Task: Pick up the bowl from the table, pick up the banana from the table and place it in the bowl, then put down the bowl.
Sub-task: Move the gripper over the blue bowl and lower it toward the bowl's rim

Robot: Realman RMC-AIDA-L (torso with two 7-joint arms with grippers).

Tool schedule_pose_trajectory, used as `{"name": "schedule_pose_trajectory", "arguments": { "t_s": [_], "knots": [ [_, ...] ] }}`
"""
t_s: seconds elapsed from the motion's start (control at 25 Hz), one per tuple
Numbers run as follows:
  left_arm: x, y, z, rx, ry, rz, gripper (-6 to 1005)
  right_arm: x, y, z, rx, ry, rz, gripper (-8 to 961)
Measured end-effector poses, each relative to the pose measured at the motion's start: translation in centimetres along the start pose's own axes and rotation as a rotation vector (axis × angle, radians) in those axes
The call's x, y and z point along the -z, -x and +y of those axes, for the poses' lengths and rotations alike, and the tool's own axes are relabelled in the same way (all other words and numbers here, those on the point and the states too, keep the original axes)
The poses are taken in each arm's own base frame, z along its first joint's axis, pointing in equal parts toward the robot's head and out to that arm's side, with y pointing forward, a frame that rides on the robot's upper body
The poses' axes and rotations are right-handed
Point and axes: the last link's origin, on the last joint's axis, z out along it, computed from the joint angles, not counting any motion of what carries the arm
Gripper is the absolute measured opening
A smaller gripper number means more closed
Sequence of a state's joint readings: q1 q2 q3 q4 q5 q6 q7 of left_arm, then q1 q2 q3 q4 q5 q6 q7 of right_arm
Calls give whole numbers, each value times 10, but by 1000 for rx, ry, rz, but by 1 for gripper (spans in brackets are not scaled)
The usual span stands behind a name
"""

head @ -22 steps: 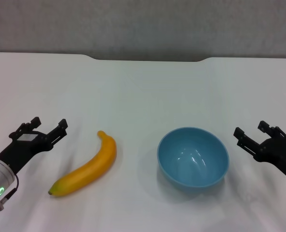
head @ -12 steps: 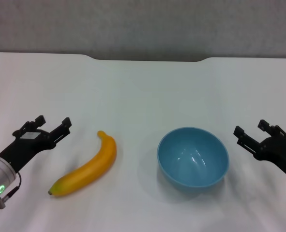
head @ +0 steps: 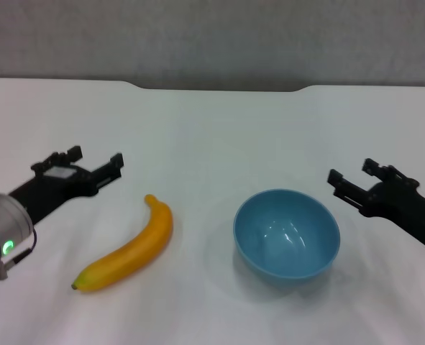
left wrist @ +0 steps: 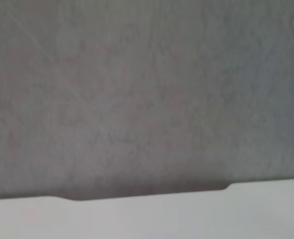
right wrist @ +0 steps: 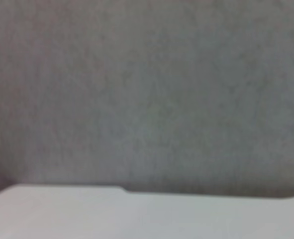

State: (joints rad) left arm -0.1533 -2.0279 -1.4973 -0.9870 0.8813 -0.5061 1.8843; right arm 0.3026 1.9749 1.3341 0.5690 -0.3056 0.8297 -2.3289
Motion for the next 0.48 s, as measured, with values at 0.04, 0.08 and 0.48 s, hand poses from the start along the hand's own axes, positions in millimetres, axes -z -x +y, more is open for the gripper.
{"name": "schedule_pose_trajectory", "arguments": {
  "t_s": [0.04, 0.08, 0.48],
  "knots": [
    [1, -5, 1, 12, -2, -2, 869, -3, 3, 2, 9, 3, 24, 851],
    [1, -9, 2, 26, 1, -11, 869, -6, 7, 4, 19, 5, 38, 851],
    [-5, -34, 1, -5, -25, -252, 866, -16, 45, 15, 37, 10, 194, 850]
  ]
}}
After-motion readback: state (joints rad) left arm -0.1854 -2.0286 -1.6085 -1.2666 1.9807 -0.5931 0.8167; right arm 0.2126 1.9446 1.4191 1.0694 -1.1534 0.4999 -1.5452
